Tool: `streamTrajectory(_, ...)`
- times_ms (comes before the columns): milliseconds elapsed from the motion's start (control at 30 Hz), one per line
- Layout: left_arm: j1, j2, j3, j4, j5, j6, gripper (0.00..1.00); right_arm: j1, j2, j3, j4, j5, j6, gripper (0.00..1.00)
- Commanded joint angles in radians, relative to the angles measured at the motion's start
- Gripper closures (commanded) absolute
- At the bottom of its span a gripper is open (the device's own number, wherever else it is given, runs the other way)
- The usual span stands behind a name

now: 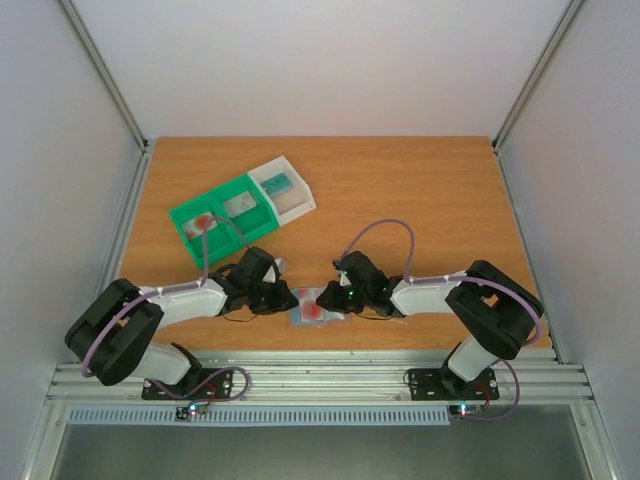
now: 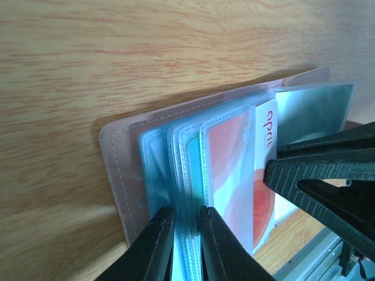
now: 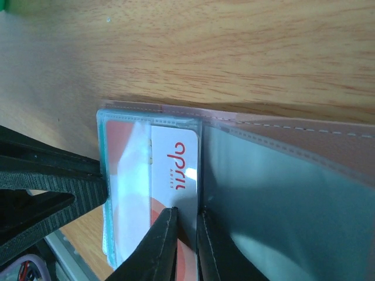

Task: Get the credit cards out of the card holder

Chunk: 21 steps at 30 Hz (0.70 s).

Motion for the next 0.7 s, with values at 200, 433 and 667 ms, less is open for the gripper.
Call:
streamTrajectory(200,0.003,0.047,-0.002,0.009,-0.032,0.030,0.85,-0.051,-0.028,-0.049,0.001,-0.005,-0.013,0.98)
streamTrajectory(433,0.003,0.047,0.006,-0.003,-0.041,0.032,0.85,-0.059,-0.057,-0.053,-0.022,0.001,-0.019,0.97)
streamTrajectory(667,0.003,0.059,0.011,0.000,-0.039,0.030,0.85,-0.097,-0.035,-0.084,0.034,-0.040,-0.013,0.94)
